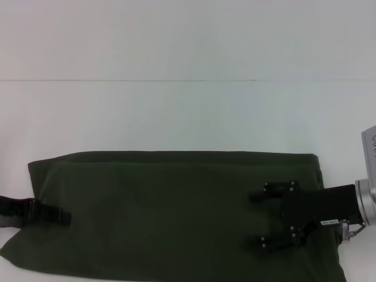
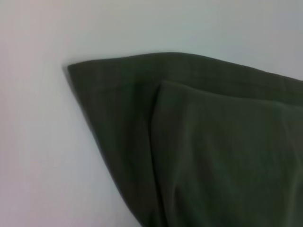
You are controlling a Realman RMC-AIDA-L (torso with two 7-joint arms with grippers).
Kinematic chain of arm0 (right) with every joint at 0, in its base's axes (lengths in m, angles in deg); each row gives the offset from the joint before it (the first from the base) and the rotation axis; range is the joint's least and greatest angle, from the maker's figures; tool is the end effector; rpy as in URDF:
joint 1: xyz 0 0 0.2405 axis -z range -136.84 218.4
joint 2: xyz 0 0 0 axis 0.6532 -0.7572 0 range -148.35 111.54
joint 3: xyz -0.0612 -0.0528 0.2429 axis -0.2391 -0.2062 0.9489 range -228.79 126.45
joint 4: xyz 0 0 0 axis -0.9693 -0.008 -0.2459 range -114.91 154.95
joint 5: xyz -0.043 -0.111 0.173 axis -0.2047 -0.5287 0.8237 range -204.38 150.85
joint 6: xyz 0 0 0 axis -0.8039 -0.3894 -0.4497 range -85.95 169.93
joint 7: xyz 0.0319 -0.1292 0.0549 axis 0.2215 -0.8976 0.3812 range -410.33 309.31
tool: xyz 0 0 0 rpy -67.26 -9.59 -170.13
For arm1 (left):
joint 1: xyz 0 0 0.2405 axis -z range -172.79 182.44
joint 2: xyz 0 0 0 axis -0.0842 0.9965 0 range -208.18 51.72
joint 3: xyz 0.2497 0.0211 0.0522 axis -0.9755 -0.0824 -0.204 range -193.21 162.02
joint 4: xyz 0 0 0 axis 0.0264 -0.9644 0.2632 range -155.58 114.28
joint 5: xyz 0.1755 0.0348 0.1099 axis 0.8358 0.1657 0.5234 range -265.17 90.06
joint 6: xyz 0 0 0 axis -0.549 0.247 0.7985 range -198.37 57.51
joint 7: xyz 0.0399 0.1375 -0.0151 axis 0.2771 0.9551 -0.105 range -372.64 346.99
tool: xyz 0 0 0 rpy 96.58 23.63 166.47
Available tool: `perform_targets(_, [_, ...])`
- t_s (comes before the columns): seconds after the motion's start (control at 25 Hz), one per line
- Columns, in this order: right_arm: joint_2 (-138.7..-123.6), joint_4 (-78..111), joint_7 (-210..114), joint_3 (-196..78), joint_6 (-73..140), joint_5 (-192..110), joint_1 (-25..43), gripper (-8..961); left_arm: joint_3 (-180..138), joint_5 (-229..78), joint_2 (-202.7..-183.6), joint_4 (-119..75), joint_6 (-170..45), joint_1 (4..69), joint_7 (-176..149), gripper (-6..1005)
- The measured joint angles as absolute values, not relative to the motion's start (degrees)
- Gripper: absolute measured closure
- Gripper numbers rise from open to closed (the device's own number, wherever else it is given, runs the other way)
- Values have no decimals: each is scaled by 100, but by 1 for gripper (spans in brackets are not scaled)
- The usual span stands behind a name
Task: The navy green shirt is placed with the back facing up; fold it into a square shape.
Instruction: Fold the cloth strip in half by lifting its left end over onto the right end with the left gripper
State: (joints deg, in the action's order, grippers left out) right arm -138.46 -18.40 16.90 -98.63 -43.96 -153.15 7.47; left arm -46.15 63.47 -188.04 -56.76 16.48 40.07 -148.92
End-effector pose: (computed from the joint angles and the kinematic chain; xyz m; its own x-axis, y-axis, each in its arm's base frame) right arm 0.2611 0.3269 -0.0334 0.9715 -0.1147 -0.2076 -0.1435 -0.9812 -0.1294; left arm -0.3430 0.3323 0.0574 0.1353 0.9741 0.1814 0.9782 -0.1022 -0.1809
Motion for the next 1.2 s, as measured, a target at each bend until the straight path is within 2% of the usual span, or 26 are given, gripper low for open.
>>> perform_targets(0.28, [-13846, -1839, 1695, -9863, -4387, -15315, 747, 36, -4626, 6327, -18794, -5720, 1737, 3993, -15080, 333])
perform_targets(0.72, [-13846, -1838, 1699, -9863, -4397, -15315, 747, 37, -4653, 6316, -18792, -5729, 1734, 4022, -15036, 776])
perform_targets(0.96, [-13846, -1838, 1689, -9863, -4415, -15315, 726, 37, -4654, 6288, -18789, -5732, 1741, 4025, -15006, 856])
perform_targets(1.2, [-13846, -1843, 1663, -9863, -4425, -15313, 721, 36, -4615, 6271, -18771, -5751, 1756, 4025, -14941, 856])
